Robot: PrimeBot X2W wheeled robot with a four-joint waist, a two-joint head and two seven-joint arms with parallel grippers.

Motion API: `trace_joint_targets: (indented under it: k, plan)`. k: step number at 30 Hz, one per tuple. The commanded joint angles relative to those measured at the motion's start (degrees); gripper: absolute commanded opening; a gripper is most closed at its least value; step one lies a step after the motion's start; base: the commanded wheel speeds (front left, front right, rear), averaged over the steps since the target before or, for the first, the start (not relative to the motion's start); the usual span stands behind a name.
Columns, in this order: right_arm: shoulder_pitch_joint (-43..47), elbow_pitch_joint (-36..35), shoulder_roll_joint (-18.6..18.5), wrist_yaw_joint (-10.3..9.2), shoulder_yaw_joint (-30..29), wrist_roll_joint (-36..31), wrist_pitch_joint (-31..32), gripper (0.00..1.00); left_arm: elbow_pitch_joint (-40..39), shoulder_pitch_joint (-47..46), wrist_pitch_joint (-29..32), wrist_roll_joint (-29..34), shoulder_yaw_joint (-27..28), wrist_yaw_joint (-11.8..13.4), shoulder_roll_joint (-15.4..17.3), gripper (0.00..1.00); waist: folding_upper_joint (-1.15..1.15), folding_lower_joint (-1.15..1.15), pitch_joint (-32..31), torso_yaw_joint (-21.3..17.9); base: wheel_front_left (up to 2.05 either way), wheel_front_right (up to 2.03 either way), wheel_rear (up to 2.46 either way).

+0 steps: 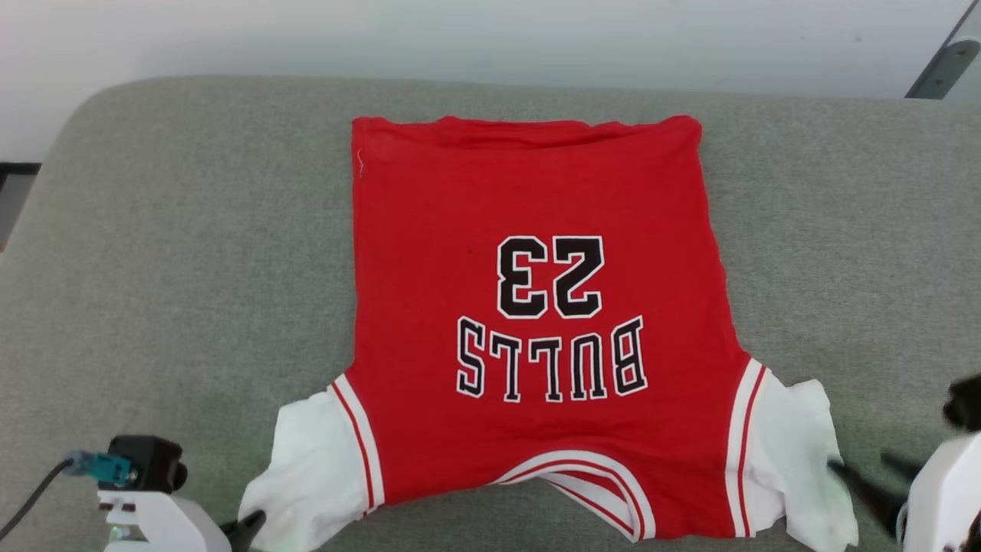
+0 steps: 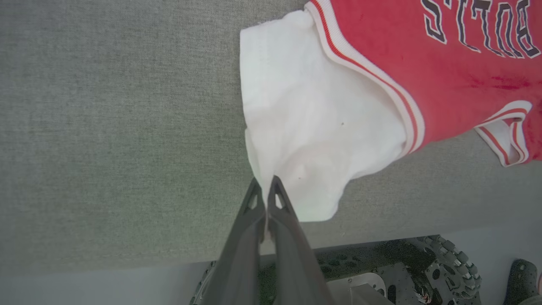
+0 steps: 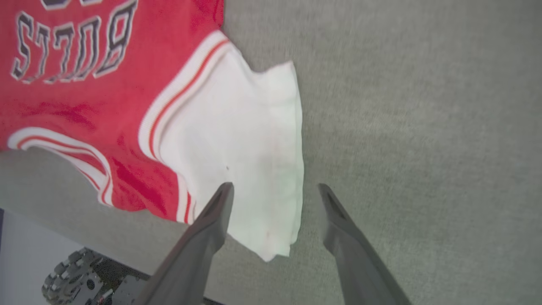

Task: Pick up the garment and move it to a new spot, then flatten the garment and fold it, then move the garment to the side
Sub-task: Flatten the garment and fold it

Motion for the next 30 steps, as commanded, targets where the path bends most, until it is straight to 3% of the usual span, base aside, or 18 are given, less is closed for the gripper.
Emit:
trace_joint_targets:
  k: [1, 6, 12, 19, 30]
  plan:
    - [-2.3, -2.3, 0.5, -0.08, -1.2, -0.5, 0.1, 1.0, -0.3, -0.9, -0.1, 0.7, 0.0, -0.3, -0.4, 0.0, 0.0, 0.0, 0.5, 0.4, 0.0, 0.0, 0.0]
    - [-12.1, -3.7, 0.7, -0.08, -0.5, -4.6, -4.5, 1.0, -0.8, -2.6, 0.3, 1.9, 0.2, -0.9, -1.3, 0.0, 0.0, 0.0, 2.5, 1.4, 0.0, 0.0, 0.0]
    - [-25.9, 6.9, 1.5, -0.08, 2.8, -7.9, -13.0, 1.0, -0.6, -5.1, 1.1, 3.5, 0.0, -2.0, -2.7, 0.0, 0.0, 0.0, 5.3, 3.0, 0.0, 0.0, 0.0]
    - [-44.6, 29.3, 0.6, -0.08, 7.4, -11.7, -21.4, 1.0, 0.6, -9.3, 2.5, 5.9, -0.3, -4.1, -5.6, 0.0, 0.0, 0.0, 9.4, 6.6, 0.0, 0.0, 0.0]
    - [-65.8, 58.5, 0.0, -0.09, 5.0, -17.3, -20.9, 1.0, 4.6, -15.1, 4.3, 8.7, -1.7, -8.4, -11.2, 0.0, 0.0, 0.0, 15.1, 13.3, 0.0, 0.0, 0.0]
